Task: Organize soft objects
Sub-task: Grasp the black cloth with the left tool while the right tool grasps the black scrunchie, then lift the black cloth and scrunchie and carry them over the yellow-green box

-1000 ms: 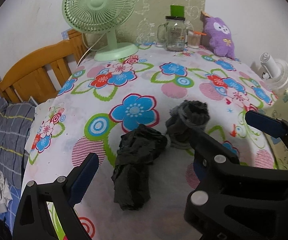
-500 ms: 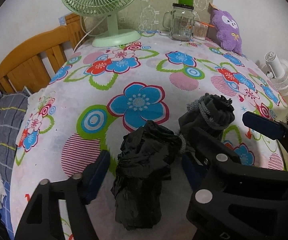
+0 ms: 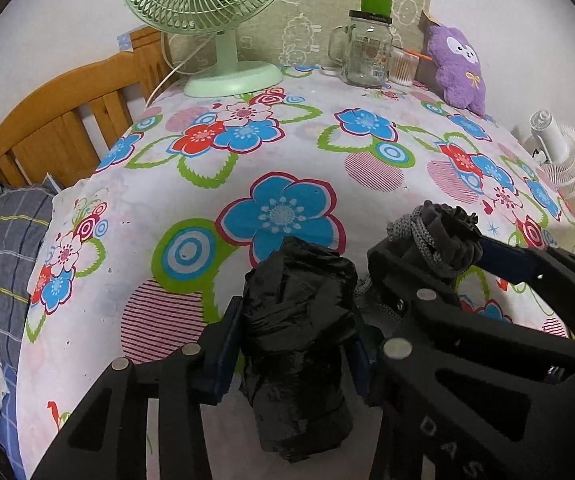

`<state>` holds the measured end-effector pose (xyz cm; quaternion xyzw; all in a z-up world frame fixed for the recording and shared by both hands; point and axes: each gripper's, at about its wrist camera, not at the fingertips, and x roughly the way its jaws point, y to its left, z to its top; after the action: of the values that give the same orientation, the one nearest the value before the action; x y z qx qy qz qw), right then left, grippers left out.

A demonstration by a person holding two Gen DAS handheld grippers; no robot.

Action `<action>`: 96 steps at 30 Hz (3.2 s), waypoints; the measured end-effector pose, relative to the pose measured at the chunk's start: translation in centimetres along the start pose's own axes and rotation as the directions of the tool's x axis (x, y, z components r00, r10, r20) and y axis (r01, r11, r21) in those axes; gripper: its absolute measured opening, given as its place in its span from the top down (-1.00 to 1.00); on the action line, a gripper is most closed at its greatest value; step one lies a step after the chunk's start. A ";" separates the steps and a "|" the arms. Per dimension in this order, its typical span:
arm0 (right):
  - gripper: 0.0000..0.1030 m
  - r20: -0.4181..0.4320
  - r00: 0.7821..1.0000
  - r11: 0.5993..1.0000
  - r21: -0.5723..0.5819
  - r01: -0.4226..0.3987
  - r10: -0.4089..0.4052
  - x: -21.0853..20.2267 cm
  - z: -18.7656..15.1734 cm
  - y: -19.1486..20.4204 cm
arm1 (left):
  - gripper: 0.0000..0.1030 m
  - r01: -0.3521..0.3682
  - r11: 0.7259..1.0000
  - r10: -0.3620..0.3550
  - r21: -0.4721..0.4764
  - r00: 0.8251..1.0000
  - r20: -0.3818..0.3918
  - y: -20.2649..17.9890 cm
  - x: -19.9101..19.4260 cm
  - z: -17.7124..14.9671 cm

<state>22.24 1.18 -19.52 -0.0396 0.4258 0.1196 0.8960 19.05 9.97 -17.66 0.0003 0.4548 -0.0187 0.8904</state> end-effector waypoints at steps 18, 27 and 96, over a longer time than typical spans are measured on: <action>0.15 0.005 1.000 1.000 0.023 0.019 -0.019 -2.0 -0.9 -1.4 | 0.23 0.004 1.000 -0.005 0.030 1.000 0.029 -1.9 -1.6 -0.3; 0.15 0.033 0.999 0.998 0.041 0.039 -0.041 -4.5 -1.6 -2.4 | 0.23 0.006 0.999 -0.008 0.034 0.998 0.060 -3.3 -3.5 -0.6; 0.15 0.284 0.938 0.977 0.138 0.165 -0.199 -24.0 -4.9 -14.3 | 0.23 0.094 0.979 -0.146 0.180 0.943 0.299 -18.7 -17.3 -0.3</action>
<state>7.50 -17.81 -4.49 -0.0103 0.2871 0.0166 0.9577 8.04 -8.17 -3.47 0.0425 0.3050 -0.1101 0.9450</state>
